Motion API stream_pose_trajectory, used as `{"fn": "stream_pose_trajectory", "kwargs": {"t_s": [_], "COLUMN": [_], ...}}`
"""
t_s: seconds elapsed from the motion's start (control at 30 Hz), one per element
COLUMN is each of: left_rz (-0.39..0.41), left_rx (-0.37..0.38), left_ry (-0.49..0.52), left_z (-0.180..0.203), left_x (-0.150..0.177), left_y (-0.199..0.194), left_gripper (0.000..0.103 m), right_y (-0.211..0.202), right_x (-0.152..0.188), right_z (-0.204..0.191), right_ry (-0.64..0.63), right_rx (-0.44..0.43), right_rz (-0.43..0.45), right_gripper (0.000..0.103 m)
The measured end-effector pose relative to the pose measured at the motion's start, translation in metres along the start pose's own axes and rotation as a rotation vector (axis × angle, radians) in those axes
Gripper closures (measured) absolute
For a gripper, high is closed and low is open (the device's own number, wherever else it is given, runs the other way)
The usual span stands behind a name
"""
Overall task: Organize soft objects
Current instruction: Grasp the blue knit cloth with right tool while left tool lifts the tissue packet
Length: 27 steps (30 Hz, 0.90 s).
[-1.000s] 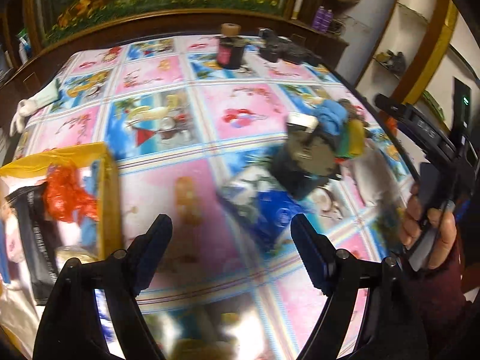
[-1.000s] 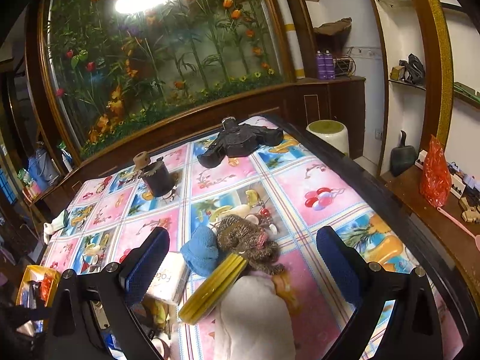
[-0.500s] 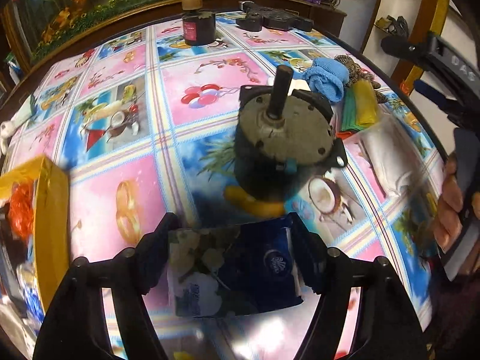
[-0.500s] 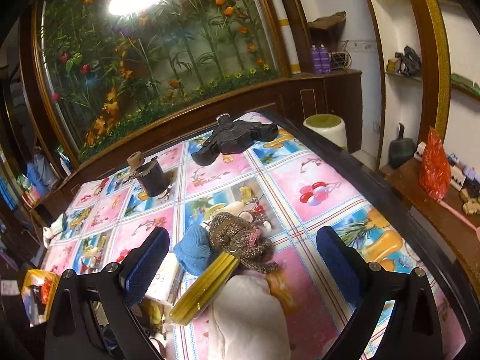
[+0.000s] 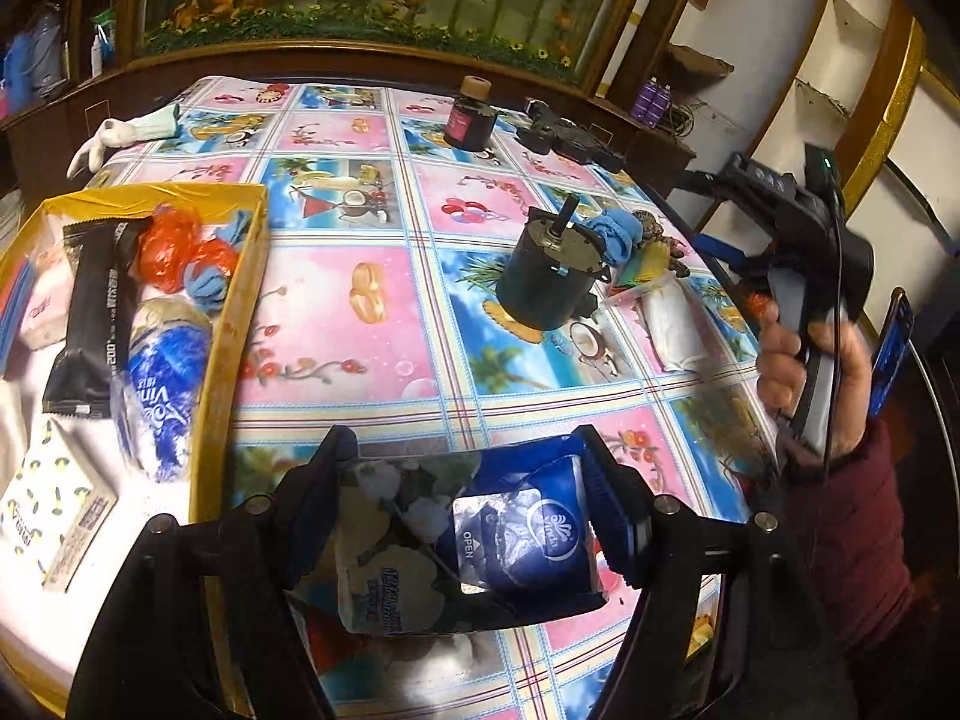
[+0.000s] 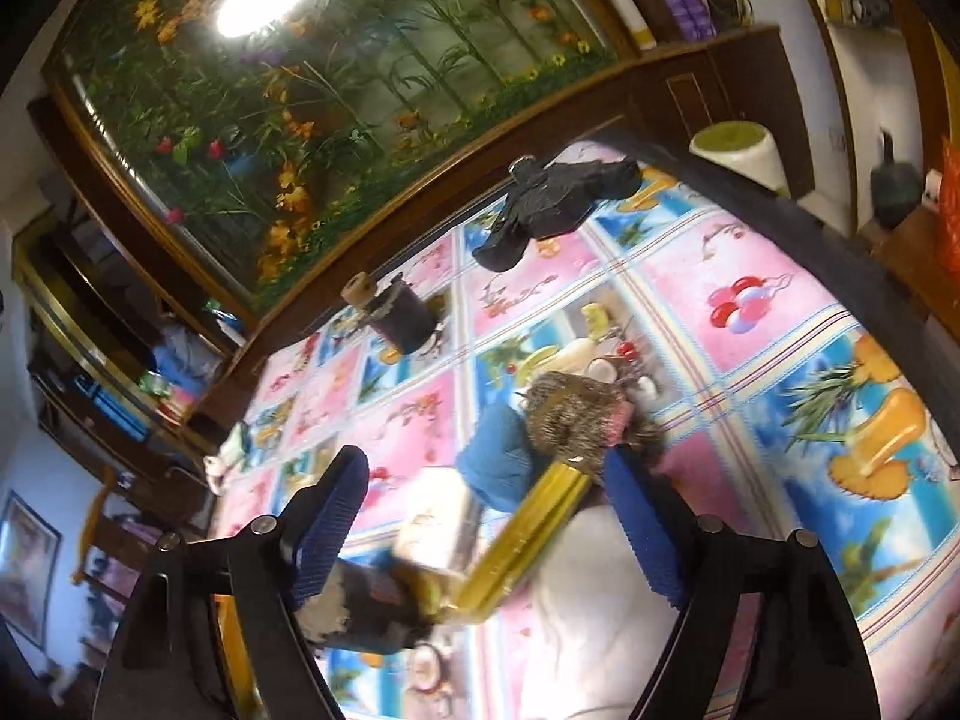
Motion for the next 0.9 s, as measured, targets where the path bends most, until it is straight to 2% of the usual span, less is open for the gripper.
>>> {"fn": "stream_pose_trajectory", "kwargs": {"t_s": [0.03, 0.13, 0.17, 0.2, 0.4, 0.67, 0.7, 0.77, 0.9], "left_rz": [0.001, 0.01, 0.016, 0.021, 0.042, 0.069, 0.069, 0.072, 0.089], "left_rx": [0.007, 0.04, 0.04, 0.04, 0.047, 0.051, 0.048, 0.04, 0.034], "left_ry": [-0.006, -0.017, -0.016, -0.017, -0.053, -0.114, -0.118, -0.128, -0.148], "left_z": [-0.001, -0.003, -0.004, -0.005, -0.023, -0.046, -0.048, -0.051, -0.057], "left_x": [0.001, 0.007, 0.008, 0.01, 0.01, 0.011, 0.011, 0.01, 0.008], "left_y": [0.0, -0.006, -0.009, -0.012, -0.023, -0.031, -0.031, -0.032, -0.037], "left_gripper": [0.031, 0.031, 0.031, 0.031, 0.031, 0.031, 0.031, 0.031, 0.031], "right_y": [0.003, 0.026, 0.032, 0.039, 0.056, 0.104, 0.109, 0.114, 0.1], "right_x": [-0.005, -0.018, -0.021, -0.023, -0.023, -0.018, -0.017, -0.015, -0.018], "right_z": [-0.004, -0.021, -0.025, -0.029, -0.056, -0.061, -0.06, -0.058, -0.057], "right_ry": [-0.012, -0.115, -0.142, -0.171, -0.297, -0.436, -0.442, -0.429, -0.355], "right_rx": [0.018, 0.19, 0.22, 0.241, 0.244, 0.495, 0.516, 0.528, 0.46], "right_rz": [-0.022, -0.104, -0.121, -0.148, -0.261, -0.337, -0.336, -0.326, -0.259], "right_gripper": [0.021, 0.022, 0.025, 0.034, 0.053, 0.054, 0.063, 0.067, 0.069]}}
Point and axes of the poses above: each gripper's, at about its wrist camera, not at the fingertips, and y roughly the way its jaws point, z to its right, x to its underside, the point moved 3 cm from there along y, roughly the way its jaws point, and after that the axes turned 1 degree about y, right-handed, at the moved point
